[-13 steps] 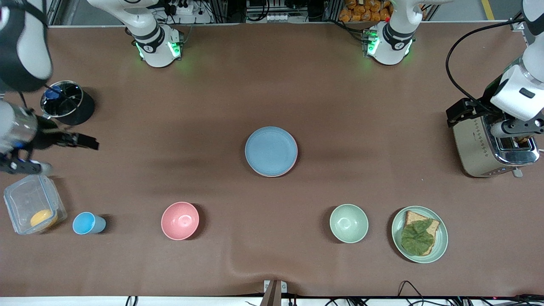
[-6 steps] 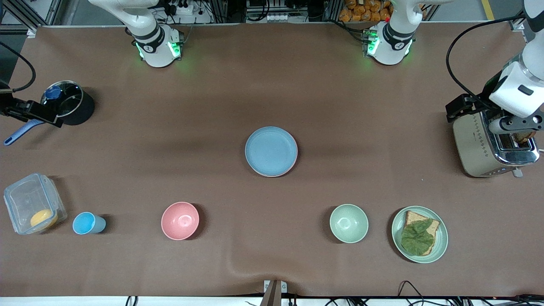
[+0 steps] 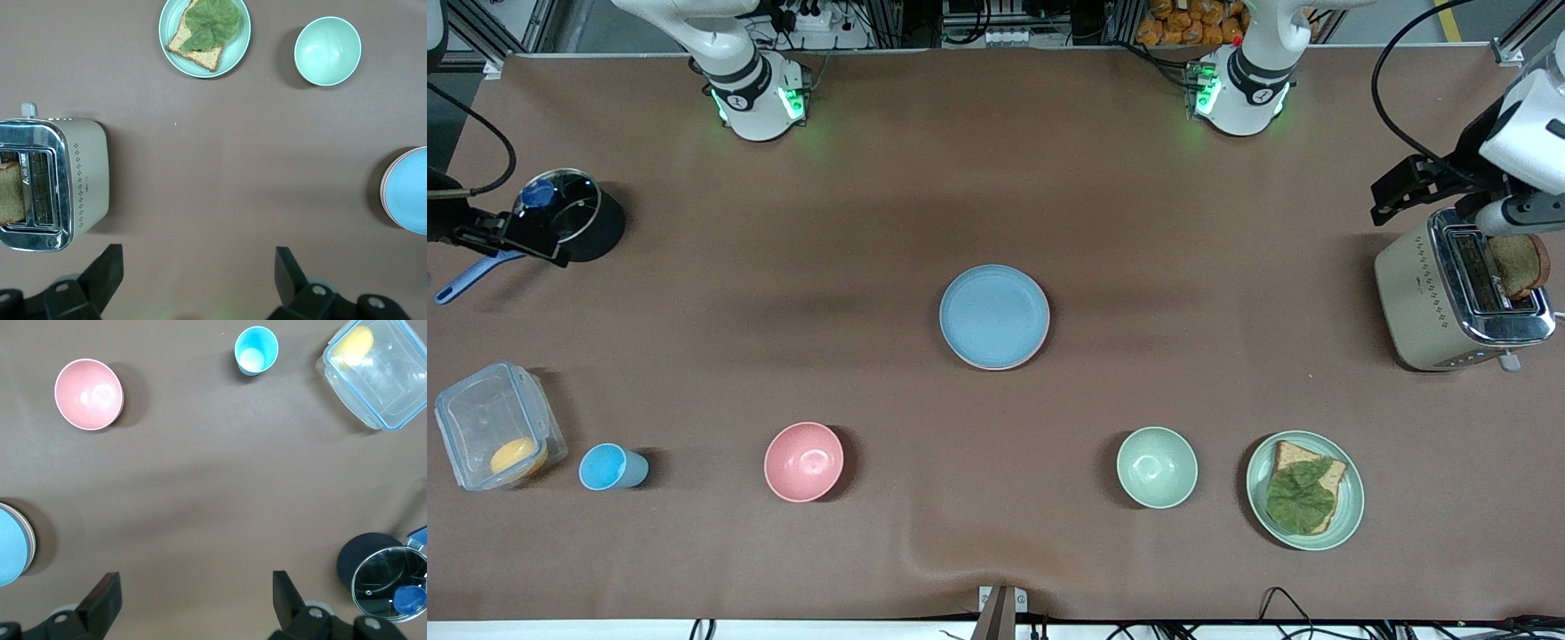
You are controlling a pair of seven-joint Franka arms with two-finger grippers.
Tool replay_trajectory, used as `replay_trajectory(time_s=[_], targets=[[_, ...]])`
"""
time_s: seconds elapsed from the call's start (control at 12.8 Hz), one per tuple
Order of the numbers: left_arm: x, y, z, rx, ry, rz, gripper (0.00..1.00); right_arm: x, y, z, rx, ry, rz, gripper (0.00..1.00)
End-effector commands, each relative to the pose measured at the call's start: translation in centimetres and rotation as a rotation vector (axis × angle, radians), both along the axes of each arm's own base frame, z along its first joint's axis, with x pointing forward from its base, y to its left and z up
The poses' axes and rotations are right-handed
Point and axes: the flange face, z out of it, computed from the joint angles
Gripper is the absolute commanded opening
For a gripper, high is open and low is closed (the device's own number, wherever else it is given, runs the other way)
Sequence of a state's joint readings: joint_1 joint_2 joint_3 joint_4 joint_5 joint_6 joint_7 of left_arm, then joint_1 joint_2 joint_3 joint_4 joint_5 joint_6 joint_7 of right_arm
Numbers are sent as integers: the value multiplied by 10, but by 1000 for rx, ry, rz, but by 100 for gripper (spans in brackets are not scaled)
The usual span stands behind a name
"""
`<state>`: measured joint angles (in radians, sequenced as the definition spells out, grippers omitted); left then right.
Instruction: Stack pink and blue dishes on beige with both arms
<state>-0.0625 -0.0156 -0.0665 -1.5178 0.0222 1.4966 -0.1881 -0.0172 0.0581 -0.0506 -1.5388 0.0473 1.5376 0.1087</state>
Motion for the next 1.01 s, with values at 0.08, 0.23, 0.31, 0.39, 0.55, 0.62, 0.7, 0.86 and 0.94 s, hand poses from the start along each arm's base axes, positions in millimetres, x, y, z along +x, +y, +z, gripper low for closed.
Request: replay_trajectory(time_s=[0.08, 0.23, 0.31, 0.39, 0.55, 0.62, 0.7, 0.86, 0.94], targets=[[-2, 5, 0, -15, 9, -35, 100, -2, 2, 1, -25, -2, -10, 100], [-1, 5, -1, -9, 12, -47, 100, -2, 2, 1, -25, -2, -10, 100], [-1, 6, -1, -8, 12, -44, 100, -2, 2, 1, -23, -2, -10, 100], [-1, 6, -1, -8, 12, -43, 100, -2, 3, 0, -23, 1, -9, 100], [0, 4, -2, -6, 15, -41, 100, -2, 3, 0, -23, 1, -9, 100], [-1, 4, -1, -6, 13, -39, 100, -2, 3, -1, -23, 3, -9, 100], [-1, 4, -2, -7, 16, -38, 100, -2, 3, 0, -23, 1, -9, 100], [-1, 4, -3, -5, 19, -36, 100, -2, 3, -1, -23, 3, -10, 100], [-1, 5, -3, -5, 19, -35, 100, -2, 2, -1, -23, 3, -10, 100]])
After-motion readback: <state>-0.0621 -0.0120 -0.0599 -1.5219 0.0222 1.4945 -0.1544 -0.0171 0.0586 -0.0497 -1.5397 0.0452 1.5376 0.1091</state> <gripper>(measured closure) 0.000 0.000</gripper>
